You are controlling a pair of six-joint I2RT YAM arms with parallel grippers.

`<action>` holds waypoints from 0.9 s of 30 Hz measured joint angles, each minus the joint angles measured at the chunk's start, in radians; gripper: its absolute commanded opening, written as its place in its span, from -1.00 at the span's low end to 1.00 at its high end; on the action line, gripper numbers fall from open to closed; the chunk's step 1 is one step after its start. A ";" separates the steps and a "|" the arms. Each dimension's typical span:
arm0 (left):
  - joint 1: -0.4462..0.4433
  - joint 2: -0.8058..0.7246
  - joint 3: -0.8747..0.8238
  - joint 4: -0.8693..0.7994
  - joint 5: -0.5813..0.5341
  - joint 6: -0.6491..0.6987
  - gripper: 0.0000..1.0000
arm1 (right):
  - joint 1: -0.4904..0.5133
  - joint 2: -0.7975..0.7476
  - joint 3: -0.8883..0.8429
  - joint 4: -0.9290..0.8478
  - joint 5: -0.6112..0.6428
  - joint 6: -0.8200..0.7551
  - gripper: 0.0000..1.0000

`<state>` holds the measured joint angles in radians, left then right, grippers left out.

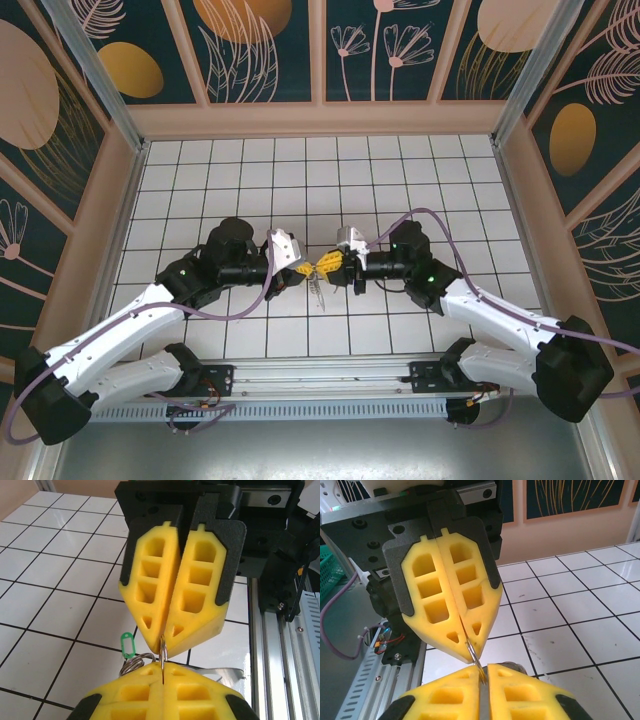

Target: Put the keys on the keyring

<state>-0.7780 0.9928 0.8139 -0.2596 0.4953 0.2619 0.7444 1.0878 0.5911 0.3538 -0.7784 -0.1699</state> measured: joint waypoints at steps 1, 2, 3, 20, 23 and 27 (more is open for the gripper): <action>0.000 0.000 0.000 -0.001 0.000 0.000 -1.00 | 0.000 0.000 0.000 -0.001 0.000 -0.002 -1.00; 0.000 0.000 0.000 -0.003 -0.001 0.000 -1.00 | 0.000 0.002 0.000 0.000 0.000 -0.010 -1.00; 0.000 0.000 0.000 -0.004 -0.003 0.000 -1.00 | 0.000 0.004 0.000 0.001 -0.001 -0.009 -1.00; 0.000 -0.126 -0.121 0.216 0.045 -0.117 -0.50 | -0.004 -0.022 -0.150 0.388 -0.034 0.184 -1.00; -0.001 -0.126 -0.124 0.235 0.047 -0.131 -0.35 | -0.008 -0.015 -0.174 0.500 -0.043 0.251 -1.00; -0.001 -0.126 -0.133 0.267 0.046 -0.142 -0.23 | -0.013 -0.003 -0.194 0.603 -0.058 0.312 -1.00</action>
<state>-0.7792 0.8665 0.6807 0.0071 0.5415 0.1196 0.7319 1.0847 0.3969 0.9565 -0.8364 0.1417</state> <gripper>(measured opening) 0.372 0.038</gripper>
